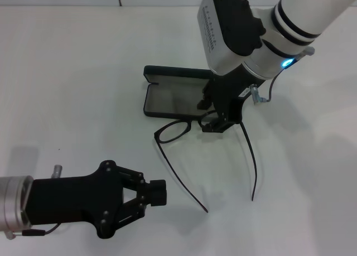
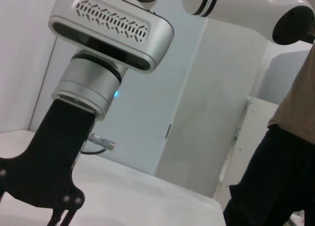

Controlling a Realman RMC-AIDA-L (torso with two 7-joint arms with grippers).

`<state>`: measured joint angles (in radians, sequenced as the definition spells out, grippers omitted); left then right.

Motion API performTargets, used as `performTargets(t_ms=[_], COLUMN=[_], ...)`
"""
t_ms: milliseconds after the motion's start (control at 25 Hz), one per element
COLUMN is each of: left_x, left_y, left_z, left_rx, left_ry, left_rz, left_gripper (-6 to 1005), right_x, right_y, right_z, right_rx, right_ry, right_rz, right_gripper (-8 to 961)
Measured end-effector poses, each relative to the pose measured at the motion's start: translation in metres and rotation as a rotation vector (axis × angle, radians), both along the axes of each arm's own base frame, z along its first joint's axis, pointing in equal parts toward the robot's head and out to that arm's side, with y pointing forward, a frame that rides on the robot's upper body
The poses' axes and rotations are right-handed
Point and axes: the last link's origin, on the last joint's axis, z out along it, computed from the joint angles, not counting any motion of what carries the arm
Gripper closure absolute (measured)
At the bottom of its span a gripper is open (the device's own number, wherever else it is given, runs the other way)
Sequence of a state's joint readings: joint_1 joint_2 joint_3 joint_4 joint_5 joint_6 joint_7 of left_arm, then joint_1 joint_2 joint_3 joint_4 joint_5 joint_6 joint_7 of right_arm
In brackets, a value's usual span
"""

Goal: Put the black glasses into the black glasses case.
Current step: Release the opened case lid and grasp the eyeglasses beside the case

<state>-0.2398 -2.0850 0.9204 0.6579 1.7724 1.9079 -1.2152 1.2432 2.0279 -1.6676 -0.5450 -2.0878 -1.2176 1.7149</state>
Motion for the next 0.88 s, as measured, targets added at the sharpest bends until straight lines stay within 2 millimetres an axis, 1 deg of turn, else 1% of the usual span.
performTargets(t_ms=[200, 520, 720, 880], left_x=[-0.001, -0.002, -0.002, -0.002], left_y=[0.002, 0.003, 0.003, 0.003], left_z=[-0.003, -0.004, -0.005, -0.005], left_rx=[0.000, 0.008, 0.010, 0.010], left_ry=[-0.001, 0.004, 0.006, 0.005], left_rz=[0.013, 0.020, 0.024, 0.026], left_gripper=[894, 896, 897, 898], right_x=[-0.003, 0.000, 0.002, 0.005], right_y=[-0.003, -0.003, -0.003, -0.002], right_z=[-0.004, -0.010, -0.011, -0.011], right_rx=[-0.016, -0.003, -0.005, 0.007], right_ry=[0.021, 0.016, 0.019, 0.024], right_rz=[0.020, 0.037, 0.036, 0.033], right_gripper=[528, 548, 591, 653])
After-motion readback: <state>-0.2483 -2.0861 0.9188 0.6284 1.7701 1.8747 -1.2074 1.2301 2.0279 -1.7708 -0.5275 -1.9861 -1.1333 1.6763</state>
